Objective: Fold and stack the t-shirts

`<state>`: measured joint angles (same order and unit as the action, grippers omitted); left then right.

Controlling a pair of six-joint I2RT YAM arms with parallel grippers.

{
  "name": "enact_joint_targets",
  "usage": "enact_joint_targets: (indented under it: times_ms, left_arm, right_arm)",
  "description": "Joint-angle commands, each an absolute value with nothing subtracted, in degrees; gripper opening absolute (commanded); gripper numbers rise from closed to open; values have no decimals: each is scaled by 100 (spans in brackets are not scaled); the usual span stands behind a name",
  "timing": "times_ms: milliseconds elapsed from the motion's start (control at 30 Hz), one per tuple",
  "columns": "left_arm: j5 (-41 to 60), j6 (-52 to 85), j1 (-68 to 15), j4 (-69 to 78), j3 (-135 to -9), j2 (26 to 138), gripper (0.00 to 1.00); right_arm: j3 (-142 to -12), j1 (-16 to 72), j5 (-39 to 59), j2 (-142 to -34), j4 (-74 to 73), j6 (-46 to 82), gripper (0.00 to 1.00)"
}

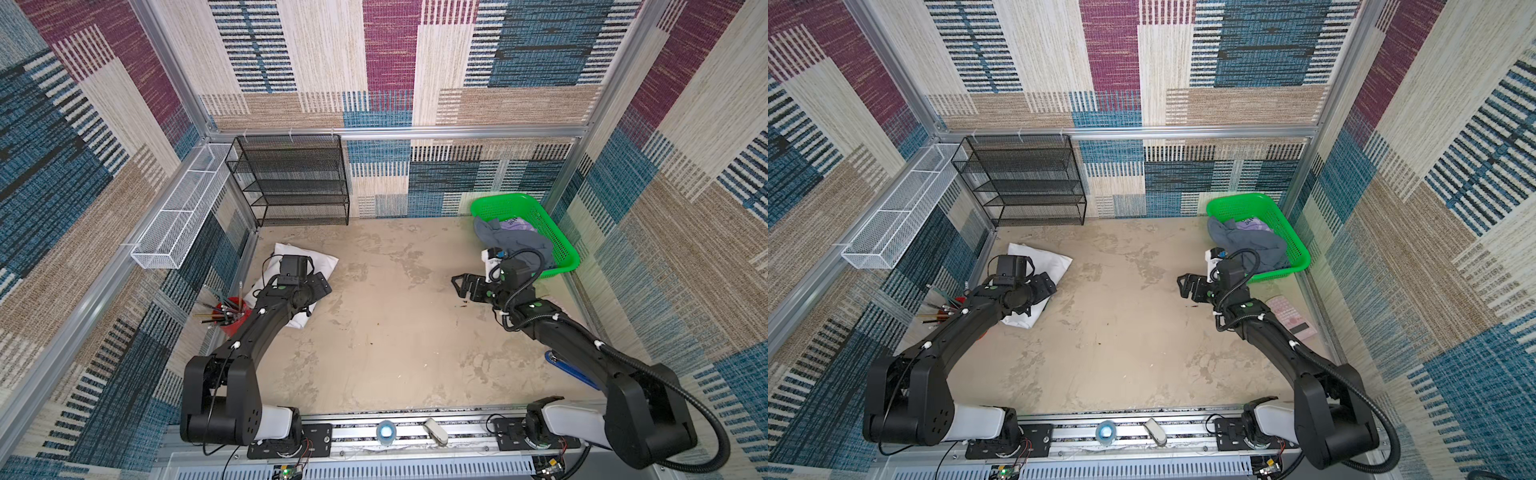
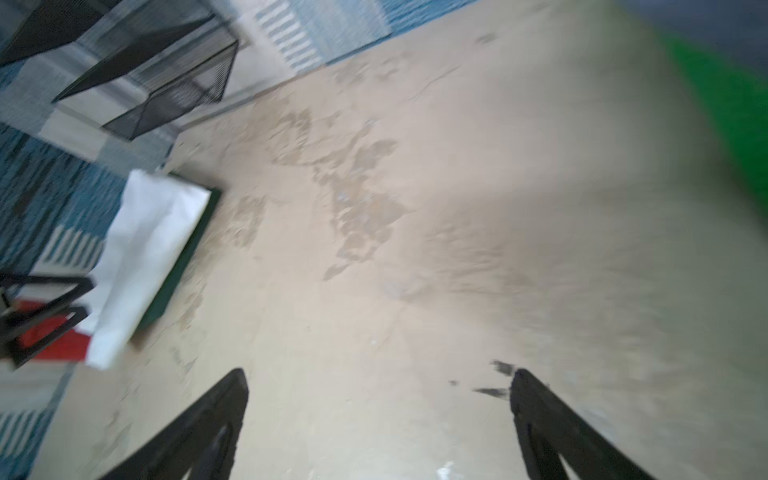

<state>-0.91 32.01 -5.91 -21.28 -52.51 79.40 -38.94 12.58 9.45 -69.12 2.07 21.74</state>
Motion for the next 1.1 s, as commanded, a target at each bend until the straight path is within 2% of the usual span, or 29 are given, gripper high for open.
enact_joint_targets:
  times_ms: [0,100,167,267,367,400,500,567,600,667,733,800,833,867,933,1000,1067]
  left_arm:
    - [-448,1907,-976,-2351,-5220,7749,95]
    - [-1869,1295,-1226,-2070,-4964,7584,98]
    - [-2534,894,-1222,-1096,-4386,7457,99]
    - [-2723,147,-1198,1168,-3234,7399,99]
    - [-2298,-168,-1034,3734,-2250,7606,99]
    - [-2044,-239,-952,3951,-2229,7672,99]
    - [-1932,-438,-757,4457,-2285,8142,99]
    - [-1757,-395,-571,5282,-2128,8571,98]
    - [-1641,-254,-492,5155,-2076,8473,99]
    - [-1435,-109,-396,5285,-1872,8425,99]
    - [-1371,-264,-379,6221,-1736,8865,99]
    - [-1302,-186,-378,5393,-1974,8701,99]
    - [-1302,-156,-373,4956,-2149,8623,99]
    - [-1294,-199,-369,4947,-2224,8695,99]
    - [-1266,-235,-352,5248,-2171,8822,99]
    - [-1251,-206,-343,5063,-2210,8749,99]
    - [-1256,-217,-343,5196,-2184,8800,99]
  right_arm:
    - [-3182,947,-892,-6266,-807,1584,99]
    - [-1987,923,-1725,-5937,-2943,394,99]
    - [-1164,910,-1981,-6194,-4698,-351,99]
    - [-597,749,-2025,-7122,-6662,-688,99]
    - [-717,538,-1539,-7698,-7384,-786,99]
    - [-1023,516,-1659,-7702,-6699,-653,99]
    - [-1006,365,-922,-7679,-6650,-815,99]
    - [-438,347,-343,-7360,-7459,-405,99]
    - [-226,334,-123,-7384,-7965,-351,99]
    - [-241,330,-97,-7431,-7923,-434,99]
    - [-333,291,-162,-8210,-8574,-484,99]
    - [-419,294,-38,-9195,-9595,-585,99]
    - [-514,308,-127,-8981,-9106,-534,99]
    - [-767,294,-196,-8664,-7998,-469,99]
    - [-994,179,-194,-8985,-8201,-321,99]
    - [-910,178,-275,-8768,-7983,-289,99]
    - [-863,243,-341,-8937,-8368,-385,99]
